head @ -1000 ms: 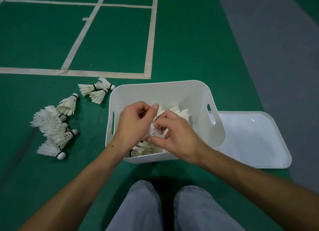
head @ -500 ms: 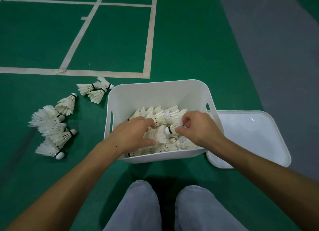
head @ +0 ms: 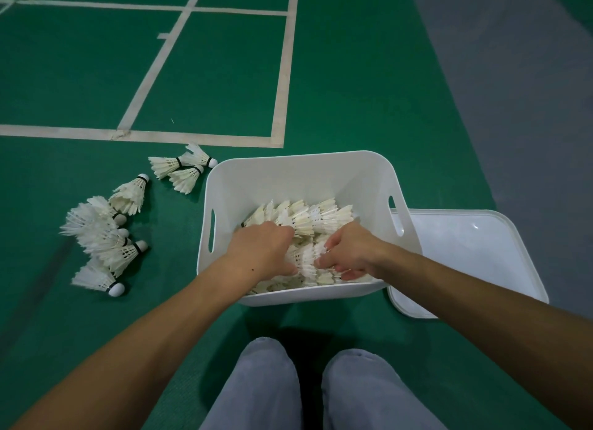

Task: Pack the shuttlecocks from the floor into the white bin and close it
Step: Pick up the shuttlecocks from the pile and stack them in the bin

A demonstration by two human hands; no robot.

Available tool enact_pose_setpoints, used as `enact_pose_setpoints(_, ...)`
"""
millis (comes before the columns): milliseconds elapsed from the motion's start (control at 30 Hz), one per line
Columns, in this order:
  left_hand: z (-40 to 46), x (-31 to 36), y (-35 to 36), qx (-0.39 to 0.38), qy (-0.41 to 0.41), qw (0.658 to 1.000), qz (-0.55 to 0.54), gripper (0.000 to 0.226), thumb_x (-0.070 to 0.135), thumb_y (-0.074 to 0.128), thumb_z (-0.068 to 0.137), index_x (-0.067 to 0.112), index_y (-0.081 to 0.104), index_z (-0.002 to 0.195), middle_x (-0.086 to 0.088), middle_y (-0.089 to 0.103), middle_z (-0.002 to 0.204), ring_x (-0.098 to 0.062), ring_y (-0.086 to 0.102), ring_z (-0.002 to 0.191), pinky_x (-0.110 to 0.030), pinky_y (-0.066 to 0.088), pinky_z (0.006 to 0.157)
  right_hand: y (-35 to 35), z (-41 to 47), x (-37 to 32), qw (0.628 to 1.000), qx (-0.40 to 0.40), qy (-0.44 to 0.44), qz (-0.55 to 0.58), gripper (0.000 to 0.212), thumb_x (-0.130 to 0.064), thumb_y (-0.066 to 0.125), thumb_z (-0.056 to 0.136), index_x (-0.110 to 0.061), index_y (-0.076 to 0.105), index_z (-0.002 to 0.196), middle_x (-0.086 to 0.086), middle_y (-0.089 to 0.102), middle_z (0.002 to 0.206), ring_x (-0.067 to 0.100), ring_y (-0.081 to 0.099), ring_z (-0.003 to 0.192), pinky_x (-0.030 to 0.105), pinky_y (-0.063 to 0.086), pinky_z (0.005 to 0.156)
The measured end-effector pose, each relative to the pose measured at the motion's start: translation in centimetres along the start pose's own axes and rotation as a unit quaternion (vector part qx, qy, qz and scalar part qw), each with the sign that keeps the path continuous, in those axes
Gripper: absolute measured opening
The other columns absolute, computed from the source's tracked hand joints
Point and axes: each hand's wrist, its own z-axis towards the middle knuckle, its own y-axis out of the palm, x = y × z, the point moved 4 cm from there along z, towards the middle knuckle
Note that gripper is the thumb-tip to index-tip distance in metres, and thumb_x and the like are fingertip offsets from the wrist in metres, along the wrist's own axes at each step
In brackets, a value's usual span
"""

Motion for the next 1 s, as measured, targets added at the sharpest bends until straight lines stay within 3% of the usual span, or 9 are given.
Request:
enact_pose_setpoints(167,-0.5,-0.5,-0.2,0.0,-0.003,0.999,-0.05,0.049,0.057,0.077,0.085,0.026,0.054,0.116,0.002,0.065,0.111,-0.022,0.063,0.094,-0.041,0.055,0.079,-0.5,-0.4,0.2,0.999,-0.032,0.018,0.038,0.035,-0.01,0.09,0.081,-0.005,0.067,0.107,0.009,0.071,0.072,0.018,0.065,0.06,0.038,0.067,0.075)
enact_pose_setpoints(267,-2.2,-1.3,-1.4,0.036,-0.013,0.995,-0.097,0.05,0.062,0.069,0.091,0.031,0.056,0.128,0.007,0.068,0.115,-0.019,0.064,0.1,-0.039,0.054,0.08,-1.6,-1.4,-0.5,0.998,0.007,-0.029,-0.05,0.023,-0.018,0.086,0.085,-0.004,0.073,0.097,0.009,0.077,0.082,0.016,0.071,0.065,0.036,0.066,0.075)
enact_pose_setpoints(433,-7.3,-2.7,-4.2,0.224,-0.011,0.963,-0.148,0.024,0.056,0.06,0.099,0.036,0.064,0.111,0.02,0.068,0.098,-0.005,0.065,0.089,-0.034,0.057,0.071,-3.1,-3.9,-3.0,0.953,0.124,-0.13,-0.244,0.028,-0.04,0.074,0.093,-0.015,0.081,0.081,0.0,0.079,0.083,0.017,0.073,0.08,0.041,0.062,0.081)
enact_pose_setpoints(600,-12.2,-6.4,-4.0,0.368,-0.027,0.906,-0.206,0.004,0.035,0.068,0.099,0.033,0.065,0.097,0.019,0.063,0.086,-0.004,0.061,0.079,-0.036,0.055,0.062,-2.1,-6.1,-6.6,0.895,0.145,-0.255,-0.336,0.023,-0.04,0.06,0.099,-0.024,0.074,0.092,-0.008,0.075,0.089,0.017,0.071,0.084,0.042,0.061,0.078)
enact_pose_setpoints(700,-14.2,-10.0,-2.5,0.416,-0.098,0.879,-0.211,0.007,0.024,0.072,0.096,0.027,0.066,0.098,0.015,0.064,0.087,-0.011,0.061,0.076,-0.037,0.054,0.063,-0.8,-7.1,-10.0,0.815,0.155,-0.397,-0.392,0.017,-0.041,0.052,0.103,-0.032,0.065,0.098,-0.014,0.067,0.095,0.013,0.062,0.09,0.039,0.056,0.079)
enact_pose_setpoints(833,-15.6,-15.3,1.1,0.376,-0.215,0.88,-0.193,0.013,0.025,0.075,0.093,0.033,0.064,0.094,0.015,0.065,0.085,-0.01,0.061,0.075,-0.036,0.054,0.062,1.7,-6.9,-14.7,0.74,0.136,-0.514,-0.411,0.018,-0.039,0.051,0.103,-0.028,0.065,0.102,-0.009,0.067,0.098,0.018,0.06,0.092,0.04,0.055,0.075)
enact_pose_setpoints(900,-16.3,-18.2,3.2,0.365,-0.274,0.861,-0.223,0.013,0.026,0.075,0.092,0.033,0.064,0.091,0.016,0.067,0.083,-0.01,0.064,0.074,-0.036,0.054,0.063,3.2,-6.4,-17.3,0.726,0.119,-0.541,-0.408,0.016,-0.038,0.052,0.103,-0.028,0.065,0.102,-0.01,0.067,0.098,0.017,0.06,0.092,0.039,0.055,0.076)
enact_pose_setpoints(1000,-17.3,-22.3,5.9,0.362,-0.363,0.816,-0.268,0.012,0.029,0.075,0.091,0.033,0.064,0.088,0.018,0.07,0.08,-0.009,0.067,0.074,-0.038,0.058,0.065,5.4,-5.2,-21.1,0.732,0.084,-0.555,-0.385,0.013,-0.036,0.055,0.102,-0.029,0.065,0.1,-0.013,0.068,0.099,0.014,0.061,0.095,0.039,0.055,0.081)
